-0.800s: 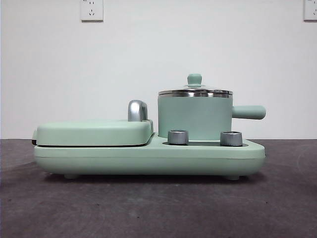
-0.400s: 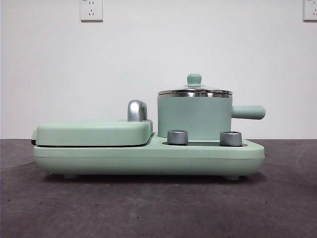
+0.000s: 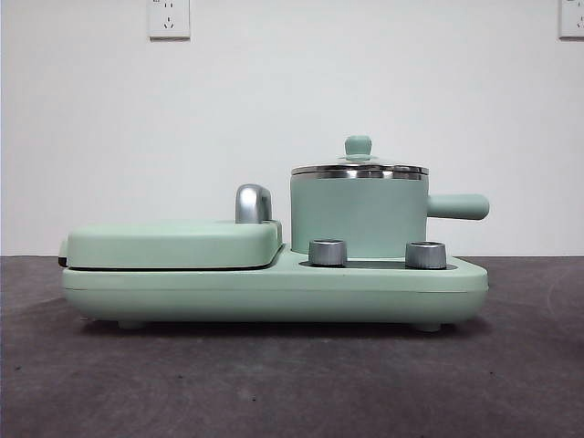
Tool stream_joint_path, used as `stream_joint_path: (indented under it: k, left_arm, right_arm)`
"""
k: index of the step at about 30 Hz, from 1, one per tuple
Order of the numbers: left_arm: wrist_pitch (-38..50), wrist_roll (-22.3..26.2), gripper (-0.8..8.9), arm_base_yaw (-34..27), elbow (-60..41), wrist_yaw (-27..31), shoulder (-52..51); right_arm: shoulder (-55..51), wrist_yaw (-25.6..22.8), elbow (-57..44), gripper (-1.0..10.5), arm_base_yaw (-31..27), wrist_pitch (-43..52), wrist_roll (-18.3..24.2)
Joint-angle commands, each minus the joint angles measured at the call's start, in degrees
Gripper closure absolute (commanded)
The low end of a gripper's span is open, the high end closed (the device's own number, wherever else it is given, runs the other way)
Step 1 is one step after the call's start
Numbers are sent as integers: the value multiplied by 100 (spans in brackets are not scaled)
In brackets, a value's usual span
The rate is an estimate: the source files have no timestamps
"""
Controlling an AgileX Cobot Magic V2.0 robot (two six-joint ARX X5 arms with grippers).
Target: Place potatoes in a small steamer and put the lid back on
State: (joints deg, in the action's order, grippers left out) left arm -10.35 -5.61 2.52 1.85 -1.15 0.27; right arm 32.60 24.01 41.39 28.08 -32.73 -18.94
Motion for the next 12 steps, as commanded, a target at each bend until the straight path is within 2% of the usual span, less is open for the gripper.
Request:
stream_joint_path:
  k: [1,12]
  left_arm:
    - [-35,17,808,7,-105,22,-9]
    - [-35,17,808,7,-105,22,-9]
  right_arm:
    - [20,-2,26,935,31,59,-9]
    - [-24,-24,15,935,-11,52,-9]
